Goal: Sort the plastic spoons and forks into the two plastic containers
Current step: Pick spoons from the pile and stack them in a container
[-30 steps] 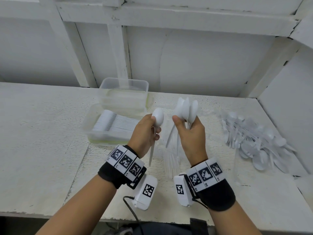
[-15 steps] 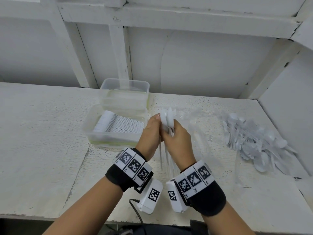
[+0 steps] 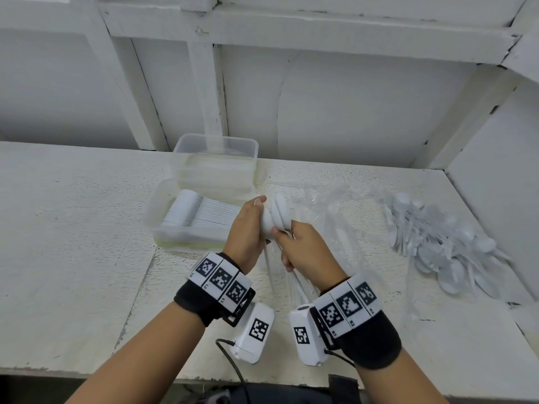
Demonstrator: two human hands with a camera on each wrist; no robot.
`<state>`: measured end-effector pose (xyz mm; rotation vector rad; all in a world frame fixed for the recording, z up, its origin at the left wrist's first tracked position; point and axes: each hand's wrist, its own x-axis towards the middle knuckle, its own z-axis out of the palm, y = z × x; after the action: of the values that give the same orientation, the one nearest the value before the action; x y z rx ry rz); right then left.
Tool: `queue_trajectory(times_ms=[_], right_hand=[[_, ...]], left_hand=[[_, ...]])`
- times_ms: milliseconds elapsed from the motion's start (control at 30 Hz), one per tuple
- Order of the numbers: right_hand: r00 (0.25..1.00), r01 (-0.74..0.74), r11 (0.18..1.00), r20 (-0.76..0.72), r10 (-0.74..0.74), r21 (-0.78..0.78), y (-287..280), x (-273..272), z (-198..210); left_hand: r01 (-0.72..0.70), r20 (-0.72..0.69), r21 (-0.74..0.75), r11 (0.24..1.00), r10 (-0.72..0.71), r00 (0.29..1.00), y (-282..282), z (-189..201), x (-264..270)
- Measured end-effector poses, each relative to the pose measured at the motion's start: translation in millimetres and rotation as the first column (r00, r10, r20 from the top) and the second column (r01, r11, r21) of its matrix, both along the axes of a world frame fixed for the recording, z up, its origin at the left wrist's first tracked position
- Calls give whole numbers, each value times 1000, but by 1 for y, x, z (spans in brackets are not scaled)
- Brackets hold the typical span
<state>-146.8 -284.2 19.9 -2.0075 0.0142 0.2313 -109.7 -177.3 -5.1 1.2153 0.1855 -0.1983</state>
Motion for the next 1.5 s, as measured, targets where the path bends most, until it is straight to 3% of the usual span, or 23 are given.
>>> queue_trajectory(times_ms=[200,367,600,700,833,933,1000,1200,1300,1400,1500], right_hand=[[993,69,995,92,-75,67,1,-2,-5],[953,111,991,292,-85,-76,6,-3,-10],[962,-15,980,266,68,-198,2,-13,3],[953,25,963,298,59,-270,-7,-9,3],[955,108,977,293,-52,-181,-15,-8,8],[981,58,992,189,-35,-116,-11,-8,9],[973,23,990,229,9,-141,-6,-7,4],[886,116,962,463,13,-247,6,-7,-11],[795,320,853,606,-5,-412,14,-8,-19],[785,370,801,619,1,-471,14,-9,-17],[820,307,820,571,30,-483,10,-8,-17]], left_hand=[[34,-1,-12,999,-34,999,-3,-1,-2],[79,26,-31,996,-78,997,-9,0,-8],[-21,40,-8,1000,21,999,1,1,-2],[-73,59,-40,997,76,995,5,7,-2],[-117,116,31,993,113,987,8,13,-3],[-101,132,92,991,89,987,5,16,-6],[-65,131,110,992,50,990,2,17,-9],[10,75,-7,1000,-10,997,-3,20,-16],[44,26,-26,999,-43,999,-2,23,-16],[66,12,2,998,-66,998,3,21,-15],[101,20,49,994,-102,995,8,18,-15]])
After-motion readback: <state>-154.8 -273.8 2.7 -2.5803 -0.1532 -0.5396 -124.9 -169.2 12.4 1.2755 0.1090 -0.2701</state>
